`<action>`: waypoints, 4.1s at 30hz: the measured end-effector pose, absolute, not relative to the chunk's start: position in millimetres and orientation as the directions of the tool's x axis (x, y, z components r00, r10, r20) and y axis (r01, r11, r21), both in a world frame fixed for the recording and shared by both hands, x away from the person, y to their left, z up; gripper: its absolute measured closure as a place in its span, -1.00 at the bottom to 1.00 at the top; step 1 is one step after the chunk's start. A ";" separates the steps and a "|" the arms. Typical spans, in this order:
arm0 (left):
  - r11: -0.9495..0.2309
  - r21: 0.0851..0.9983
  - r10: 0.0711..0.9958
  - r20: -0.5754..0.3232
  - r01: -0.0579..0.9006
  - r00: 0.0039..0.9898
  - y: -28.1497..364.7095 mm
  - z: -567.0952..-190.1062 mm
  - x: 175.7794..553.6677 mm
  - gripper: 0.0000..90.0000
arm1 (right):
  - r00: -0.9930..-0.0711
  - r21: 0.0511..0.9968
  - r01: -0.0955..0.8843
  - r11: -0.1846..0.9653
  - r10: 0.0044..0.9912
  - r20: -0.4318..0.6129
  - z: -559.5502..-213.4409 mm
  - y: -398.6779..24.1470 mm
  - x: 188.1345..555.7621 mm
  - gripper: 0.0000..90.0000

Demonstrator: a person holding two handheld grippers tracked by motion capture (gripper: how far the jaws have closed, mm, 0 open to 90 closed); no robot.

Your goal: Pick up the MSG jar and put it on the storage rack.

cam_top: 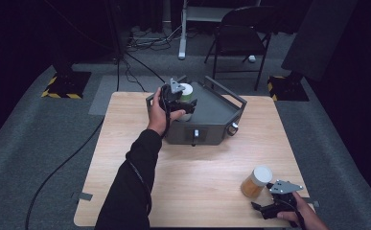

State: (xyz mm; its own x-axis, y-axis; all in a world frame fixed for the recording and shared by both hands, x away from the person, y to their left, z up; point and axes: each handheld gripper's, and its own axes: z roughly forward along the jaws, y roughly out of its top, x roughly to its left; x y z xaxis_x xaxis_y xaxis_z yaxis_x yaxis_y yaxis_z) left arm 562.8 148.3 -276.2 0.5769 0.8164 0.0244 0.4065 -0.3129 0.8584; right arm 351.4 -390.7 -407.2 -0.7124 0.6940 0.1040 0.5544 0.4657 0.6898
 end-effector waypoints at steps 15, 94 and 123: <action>-0.258 0.904 0.834 0.031 0.340 0.550 165.5 -288.2 536.4 -0.99 | -0.715 0.690 0.553 0.467 0.691 0.105 -407.2 -391.5 351.6 -1.00; -0.607 0.719 0.648 0.199 0.340 0.735 197.0 -326.7 430.6 -0.98 | -0.715 0.690 0.553 0.467 0.691 0.105 -407.2 -391.4 351.6 -1.00; -0.666 0.600 0.649 0.173 0.444 0.741 221.8 -343.7 412.4 -0.98 | -0.712 0.689 0.555 0.466 0.694 0.105 -407.0 -391.1 351.0 -1.00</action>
